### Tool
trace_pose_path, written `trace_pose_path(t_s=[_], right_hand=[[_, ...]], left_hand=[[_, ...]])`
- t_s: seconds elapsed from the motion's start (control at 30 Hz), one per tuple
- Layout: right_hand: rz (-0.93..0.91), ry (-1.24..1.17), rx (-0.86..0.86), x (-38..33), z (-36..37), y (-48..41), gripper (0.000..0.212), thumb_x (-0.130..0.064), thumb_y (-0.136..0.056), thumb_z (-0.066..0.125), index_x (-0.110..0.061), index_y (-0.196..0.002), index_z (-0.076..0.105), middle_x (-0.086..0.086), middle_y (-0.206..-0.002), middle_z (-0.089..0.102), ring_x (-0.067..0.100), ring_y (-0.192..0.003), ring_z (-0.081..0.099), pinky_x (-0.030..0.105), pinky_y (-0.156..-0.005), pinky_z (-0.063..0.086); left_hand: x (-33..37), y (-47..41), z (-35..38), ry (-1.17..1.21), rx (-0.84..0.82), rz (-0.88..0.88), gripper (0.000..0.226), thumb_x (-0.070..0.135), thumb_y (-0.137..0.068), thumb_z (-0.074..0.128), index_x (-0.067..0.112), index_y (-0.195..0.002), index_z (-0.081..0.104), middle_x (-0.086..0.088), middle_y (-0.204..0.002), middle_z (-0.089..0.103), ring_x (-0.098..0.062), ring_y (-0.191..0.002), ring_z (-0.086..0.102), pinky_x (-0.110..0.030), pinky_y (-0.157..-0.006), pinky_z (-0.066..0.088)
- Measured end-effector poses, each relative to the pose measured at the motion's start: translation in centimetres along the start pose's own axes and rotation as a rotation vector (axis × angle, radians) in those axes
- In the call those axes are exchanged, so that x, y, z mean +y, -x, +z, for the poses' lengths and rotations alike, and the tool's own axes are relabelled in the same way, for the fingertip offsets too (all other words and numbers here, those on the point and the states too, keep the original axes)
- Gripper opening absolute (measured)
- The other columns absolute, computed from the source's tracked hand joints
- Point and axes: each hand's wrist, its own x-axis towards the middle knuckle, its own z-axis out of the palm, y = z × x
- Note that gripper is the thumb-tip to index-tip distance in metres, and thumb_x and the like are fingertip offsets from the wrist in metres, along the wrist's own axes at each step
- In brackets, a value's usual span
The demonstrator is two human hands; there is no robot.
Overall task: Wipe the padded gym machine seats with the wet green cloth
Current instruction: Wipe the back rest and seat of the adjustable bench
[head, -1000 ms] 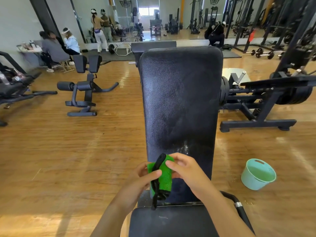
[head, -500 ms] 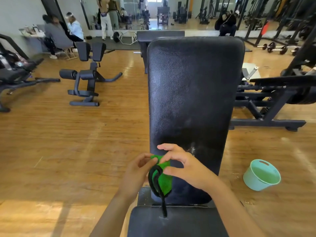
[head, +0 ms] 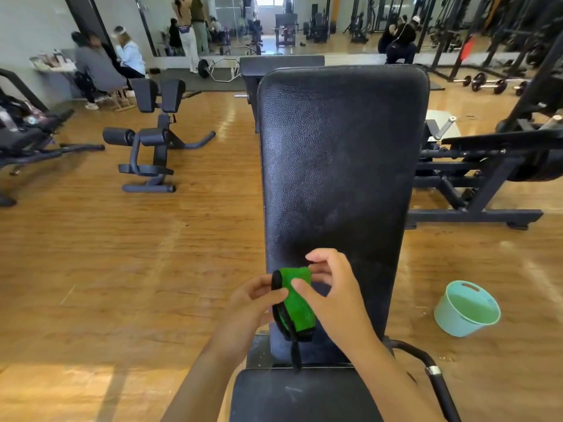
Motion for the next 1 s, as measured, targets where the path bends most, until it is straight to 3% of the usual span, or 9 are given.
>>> trace_pose_path(t_s=[0.1,0.2,0.37,0.47,0.57,0.67,0.77,0.87,1.0], right_hand=[[-0.191,0.202,-0.231,0.3,-0.8,1.2,0.045,-0.039,-0.079,0.072,-0.039,-0.122,0.056,-0.022,-0.138,0.034,0.007,-0.136,0.029,0.009,-0.108,0.021],[-0.150,0.222,-0.443,0.8,-1.3,1.6,0.066,-0.045,-0.078,0.074,-0.047,-0.135,0.042,-0.033,-0.145,0.021,0.001,-0.142,0.015,0.011,-0.111,0.017],[-0.092,0.285,-0.390,0.8,-0.8,1.4,0.068,-0.036,-0.077,0.077,-0.044,-0.135,0.043,-0.033,-0.131,0.039,-0.007,-0.128,0.036,0.014,-0.105,0.030],[-0.043,0.317,-0.302,1.2,-0.4,1.2,0.052,-0.029,-0.076,0.077,-0.036,-0.121,0.053,-0.033,-0.111,0.050,-0.003,-0.109,0.050,0.017,-0.094,0.041],[0.064,0.188,-0.268,0.9,-0.6,0.6,0.033,-0.024,-0.074,0.077,-0.037,-0.100,0.060,-0.018,-0.092,0.064,0.003,-0.088,0.060,0.020,-0.073,0.049],[0.139,0.111,-0.337,1.1,-0.7,-0.4,0.026,-0.027,-0.075,0.077,-0.034,-0.095,0.063,-0.007,-0.088,0.067,0.007,-0.081,0.062,0.027,-0.071,0.052],[0.277,-0.233,-0.328,2.2,-0.4,-0.8,0.035,-0.023,-0.072,0.078,-0.021,-0.103,0.062,-0.006,-0.089,0.068,0.012,-0.086,0.064,0.026,-0.074,0.052],[0.376,-0.517,-0.242,3.3,0.4,-0.6,0.043,-0.019,-0.077,0.068,-0.010,-0.118,0.060,0.002,-0.107,0.072,0.016,-0.105,0.066,0.027,-0.086,0.053],[0.454,-0.786,-0.094,3.5,2.4,-1.3,0.047,-0.024,-0.078,0.067,-0.007,-0.121,0.060,0.010,-0.108,0.070,0.022,-0.107,0.065,0.033,-0.091,0.052]], left_hand=[[0.4,-0.1,-0.2,0.036,0.004,-0.034,0.038,0.015,-0.076,0.075,0.006,-0.112,0.066,-0.017,-0.107,0.071,-0.028,-0.099,0.069,-0.043,-0.089,0.054],[0.2,-0.4,-0.5,0.100,-0.019,-0.103,0.051,0.018,-0.074,0.076,0.004,-0.121,0.062,-0.021,-0.113,0.068,-0.030,-0.100,0.066,-0.038,-0.084,0.053],[0.0,-0.8,-0.7,0.234,-0.104,-0.226,0.058,0.025,-0.071,0.072,0.002,-0.123,0.060,-0.027,-0.119,0.063,-0.037,-0.107,0.063,-0.043,-0.088,0.051],[0.1,-0.9,-1.1,-0.003,0.000,-0.152,0.069,0.038,-0.060,0.081,0.014,-0.120,0.058,-0.016,-0.121,0.063,-0.022,-0.105,0.065,-0.036,-0.090,0.051],[0.7,-0.5,-1.5,-0.307,-0.134,-0.003,0.072,0.045,-0.056,0.082,0.034,-0.123,0.058,0.013,-0.127,0.058,-0.003,-0.117,0.056,-0.023,-0.093,0.046],[0.8,-0.8,-1.2,-0.289,-0.273,0.063,0.055,0.022,-0.068,0.082,0.021,-0.120,0.063,0.009,-0.113,0.068,-0.006,-0.107,0.063,-0.019,-0.085,0.049],[1.2,-1.5,-0.8,-0.243,-0.178,0.127,0.036,0.014,-0.075,0.079,0.009,-0.108,0.067,0.003,-0.096,0.073,-0.008,-0.092,0.067,-0.017,-0.079,0.050],[0.6,-2.3,-0.4,-0.180,-0.031,0.135,0.015,0.007,-0.084,0.067,0.005,-0.099,0.067,0.000,-0.086,0.072,-0.011,-0.084,0.066,-0.018,-0.072,0.051],[-0.7,-3.0,0.9,-0.079,0.105,0.105,0.019,0.007,-0.084,0.069,-0.002,-0.100,0.063,-0.015,-0.092,0.071,-0.024,-0.090,0.069,-0.031,-0.079,0.058]])
